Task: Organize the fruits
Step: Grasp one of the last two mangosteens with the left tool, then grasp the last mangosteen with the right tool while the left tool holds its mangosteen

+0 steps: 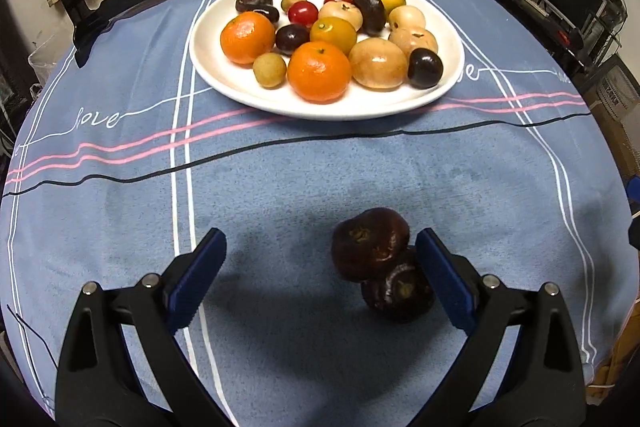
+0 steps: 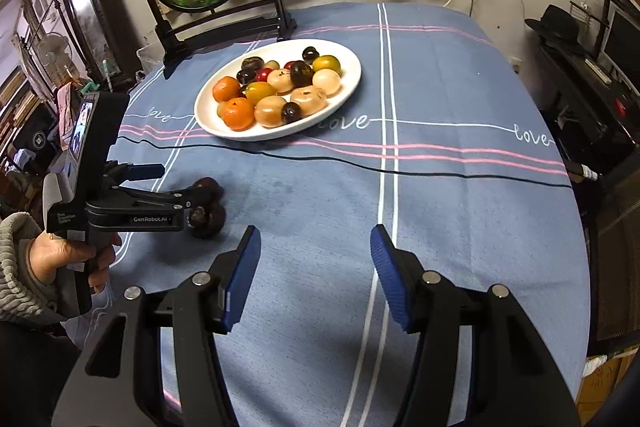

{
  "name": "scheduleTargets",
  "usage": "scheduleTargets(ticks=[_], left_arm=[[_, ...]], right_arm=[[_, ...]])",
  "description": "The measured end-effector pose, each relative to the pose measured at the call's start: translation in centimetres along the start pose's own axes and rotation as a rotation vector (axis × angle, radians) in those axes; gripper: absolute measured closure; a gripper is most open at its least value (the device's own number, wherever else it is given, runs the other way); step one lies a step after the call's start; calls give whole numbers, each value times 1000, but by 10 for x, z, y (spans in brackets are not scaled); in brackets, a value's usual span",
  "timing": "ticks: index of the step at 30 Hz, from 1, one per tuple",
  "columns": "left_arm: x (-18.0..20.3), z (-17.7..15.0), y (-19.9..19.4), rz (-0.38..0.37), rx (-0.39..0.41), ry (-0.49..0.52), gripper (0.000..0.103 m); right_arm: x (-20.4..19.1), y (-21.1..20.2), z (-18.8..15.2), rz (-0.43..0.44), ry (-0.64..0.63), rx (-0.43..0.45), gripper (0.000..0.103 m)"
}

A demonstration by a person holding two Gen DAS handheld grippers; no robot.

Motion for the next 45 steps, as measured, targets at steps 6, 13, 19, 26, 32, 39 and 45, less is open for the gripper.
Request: scheduleTargets(ticks=[6,13,19,26,32,39,45], left_arm=[[-8,1,4,-2,4,-17,5],[-30,-7,8,12,-3,-42,4],[-52,-11,5,-51,31,-112,6],[-53,-4,10,-150,40,-172,22],[-31,8,14,-199,40,-128,38],[-25,14,21,-180,25,-100,46],[-30,10,20,-140,55,-94,60]], right_arm=[[-1,5,-2,-3,-4,-19,45],[-5,17,2,3,-21,-47,45],[-14,29,3,25,-48,-80,45],[-15,39,1,30,-57,-110,45],[-11,42,0,24,-45,-121,45],[-6,44,-1,19,-30,-126,45],[-8,45,-2,27,-37,-130,45]])
Point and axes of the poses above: each gripper's, at about its wrist camera, not at the fingertips, and y roughly the way its jaws point, x to its right, z to its top, the point moved 8 cm from there along y, roughly the way its jaws point
